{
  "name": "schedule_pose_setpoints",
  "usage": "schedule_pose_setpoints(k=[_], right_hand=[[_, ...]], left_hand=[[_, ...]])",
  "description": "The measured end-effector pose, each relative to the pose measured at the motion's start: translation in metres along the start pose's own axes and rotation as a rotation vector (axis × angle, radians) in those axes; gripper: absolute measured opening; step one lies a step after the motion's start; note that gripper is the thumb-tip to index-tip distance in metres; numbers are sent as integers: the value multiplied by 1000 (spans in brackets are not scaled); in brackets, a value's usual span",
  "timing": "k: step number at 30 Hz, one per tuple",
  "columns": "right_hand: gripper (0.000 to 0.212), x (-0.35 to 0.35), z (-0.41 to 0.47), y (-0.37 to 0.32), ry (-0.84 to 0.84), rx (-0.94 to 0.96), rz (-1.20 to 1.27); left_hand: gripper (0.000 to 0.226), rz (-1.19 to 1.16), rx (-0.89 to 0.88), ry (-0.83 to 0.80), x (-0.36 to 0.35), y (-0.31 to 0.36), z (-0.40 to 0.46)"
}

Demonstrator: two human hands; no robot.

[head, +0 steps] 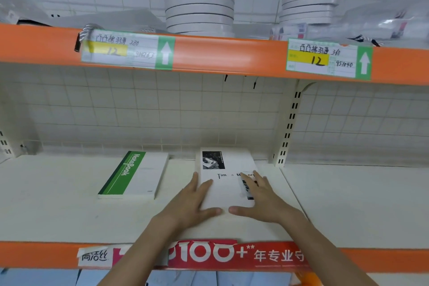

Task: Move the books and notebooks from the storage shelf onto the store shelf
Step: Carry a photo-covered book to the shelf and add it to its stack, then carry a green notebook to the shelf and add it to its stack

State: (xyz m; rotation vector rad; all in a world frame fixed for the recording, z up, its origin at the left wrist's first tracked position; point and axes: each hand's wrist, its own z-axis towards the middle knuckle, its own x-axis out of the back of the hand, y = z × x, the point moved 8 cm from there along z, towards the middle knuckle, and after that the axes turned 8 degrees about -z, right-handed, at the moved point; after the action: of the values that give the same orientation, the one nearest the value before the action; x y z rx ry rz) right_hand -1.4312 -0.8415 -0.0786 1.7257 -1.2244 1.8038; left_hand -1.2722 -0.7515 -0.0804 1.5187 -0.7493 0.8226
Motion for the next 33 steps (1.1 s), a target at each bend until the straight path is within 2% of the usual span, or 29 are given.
schedule_pose_setpoints(k=[4,11,17,23,27,30,33], right_hand=[[112,-1,1,1,46,-18,26],[115,-3,5,4,9,-38,-55],[119,6,4,-17,17,-33,-226],[113,-12,5,-106,-17,218,-249],[104,-35,1,-186,-16,426,-209],[96,-51,-4,-244,-15,547,-194],[95,-69,-9,-301,-24,645,-179]], left_hand=[[92,-13,4,-19,2,0,3],[95,-5,17,-47,0,-4,6],[112,140,45,26,20,-4,-12],[123,320,110,149,59,-47,-57],[121,335,214,192,87,-87,-108],[107,323,313,229,107,-119,-156],[122,353,428,262,127,-154,-208]])
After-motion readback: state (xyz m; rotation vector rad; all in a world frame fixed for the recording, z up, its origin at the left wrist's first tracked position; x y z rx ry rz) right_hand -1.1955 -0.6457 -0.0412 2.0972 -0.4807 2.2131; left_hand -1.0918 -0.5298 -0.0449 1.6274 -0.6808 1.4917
